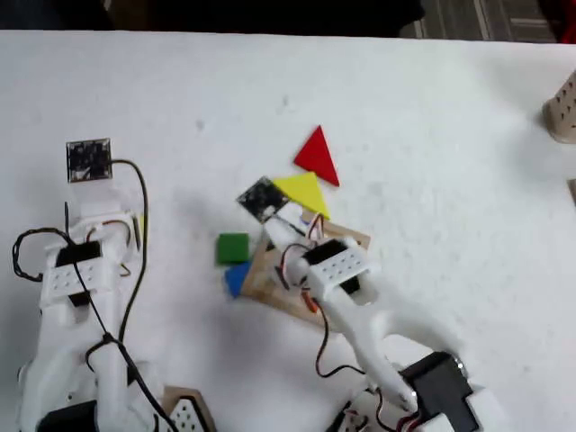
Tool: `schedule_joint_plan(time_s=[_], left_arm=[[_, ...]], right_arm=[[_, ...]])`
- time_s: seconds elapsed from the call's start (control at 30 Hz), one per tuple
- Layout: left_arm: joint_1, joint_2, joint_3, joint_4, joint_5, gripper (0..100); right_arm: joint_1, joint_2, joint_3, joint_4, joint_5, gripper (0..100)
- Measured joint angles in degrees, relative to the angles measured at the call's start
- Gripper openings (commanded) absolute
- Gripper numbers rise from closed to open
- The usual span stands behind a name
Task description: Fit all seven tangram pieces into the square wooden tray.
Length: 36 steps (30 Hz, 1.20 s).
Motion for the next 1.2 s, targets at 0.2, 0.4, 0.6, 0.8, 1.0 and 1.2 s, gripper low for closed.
schedule_joint_plan(time_s=[0.2,0.4,0.6,0.8,1.0,1.2], left_arm=[[0.0,0.0,0.0,0.0,0.0,18],[0.0,0.0,0.0,0.0,0.0,18],[0.0,0.0,0.0,0.0,0.0,18],[0.0,0.0,0.0,0.0,0.0,18],[0.0,0.0,0.0,0.0,0.0,18],[0.0,0.0,0.0,0.0,0.0,18]], right_arm=[[5.19,-3.87,-0.44,0.0,-0.09,2.9],[9.58,-13.71,-0.44,5.63,-0.09,2.8],[9.41,-25.05,5.8,16.0,0.0,2.8],[11.52,-27.08,15.12,16.26,2.11,2.8],[8.18,-27.08,16.7,16.26,3.96,2.8],[0.35,-27.08,16.7,16.18,2.29,3.1]])
